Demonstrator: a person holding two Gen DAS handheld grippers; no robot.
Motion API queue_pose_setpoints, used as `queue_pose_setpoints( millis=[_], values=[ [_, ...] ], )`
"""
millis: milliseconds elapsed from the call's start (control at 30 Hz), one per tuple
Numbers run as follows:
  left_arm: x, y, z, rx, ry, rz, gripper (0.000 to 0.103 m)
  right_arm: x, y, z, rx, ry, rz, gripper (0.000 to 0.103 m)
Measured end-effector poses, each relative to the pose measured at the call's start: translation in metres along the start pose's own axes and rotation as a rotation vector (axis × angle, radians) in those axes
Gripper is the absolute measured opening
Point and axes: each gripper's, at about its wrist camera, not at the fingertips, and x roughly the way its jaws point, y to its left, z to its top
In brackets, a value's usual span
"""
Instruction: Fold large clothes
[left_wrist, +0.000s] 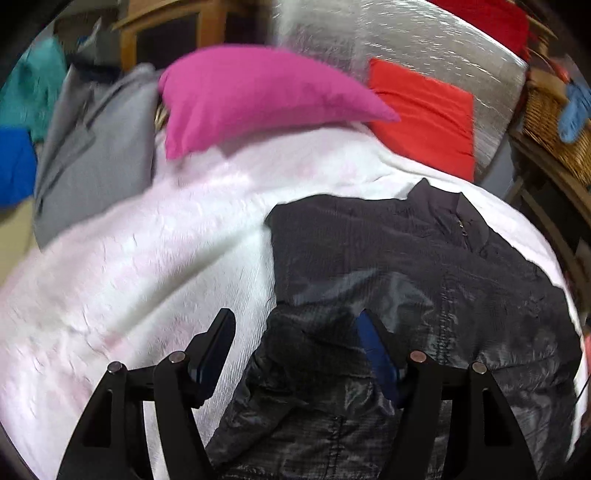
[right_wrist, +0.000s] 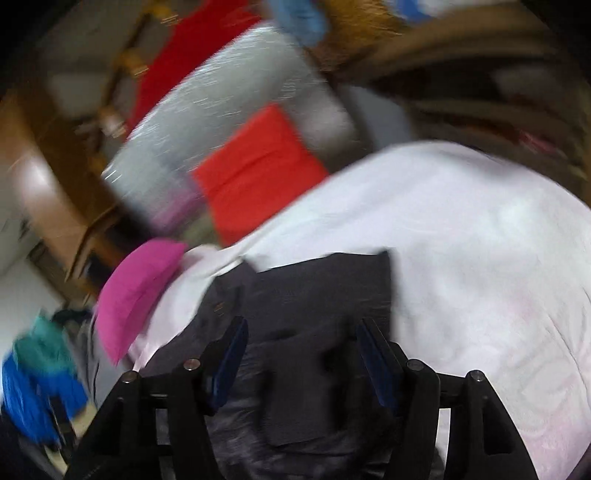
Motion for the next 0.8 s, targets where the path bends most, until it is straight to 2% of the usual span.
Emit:
queue_pose_setpoints(
  millis=[100, 167, 233, 300, 367, 467, 533, 633, 700, 800],
  values=[
    [0.001, -0.016, -0.005, 0.078, 0.008, -0.025, 0.071, 0.026, 0.023, -0.016, -0.063, 0.128, 0.064, 0.050],
    [0.008, -0.027, -0.009, 0.133, 0.034, -0.027, 0.071, 0.053, 0.033, -0.032, -0.071, 0.259, 0.084, 0.048],
    [0.024, -0.037, -0.014, 0.188, 0.094, -0.001, 0.072, 0.070, 0.037, -0.044, -0.105, 0.337, 0.034, 0.049],
    [0.034, -0.041, -0.020, 0.231, 0.115, 0.049, 0.072, 0.065, 0.040, -0.046, -0.134, 0.328, 0.023, 0.048],
    [0.031, -0.043, -0.016, 0.241, 0.106, 0.056, 0.072, 0.059, 0.045, -0.039, -0.110, 0.318, 0.054, 0.048],
    [0.021, -0.037, -0.008, 0.182, 0.071, -0.005, 0.072, 0.055, 0.061, -0.034, -0.099, 0.289, 0.171, 0.048],
    [0.015, -0.031, -0.005, 0.137, 0.050, -0.033, 0.072, 0.056, 0.079, -0.034, -0.142, 0.295, 0.186, 0.048],
    [0.015, -0.023, 0.000, 0.105, 0.021, -0.013, 0.073, 0.089, 0.106, -0.040, -0.142, 0.352, 0.234, 0.048],
    [0.025, -0.018, -0.002, 0.096, 0.054, 0.020, 0.073, 0.114, 0.114, -0.046, -0.126, 0.386, 0.228, 0.048],
    [0.045, -0.012, -0.007, 0.080, 0.140, 0.027, 0.073, 0.156, 0.101, -0.059, -0.060, 0.461, 0.149, 0.049]
  ],
)
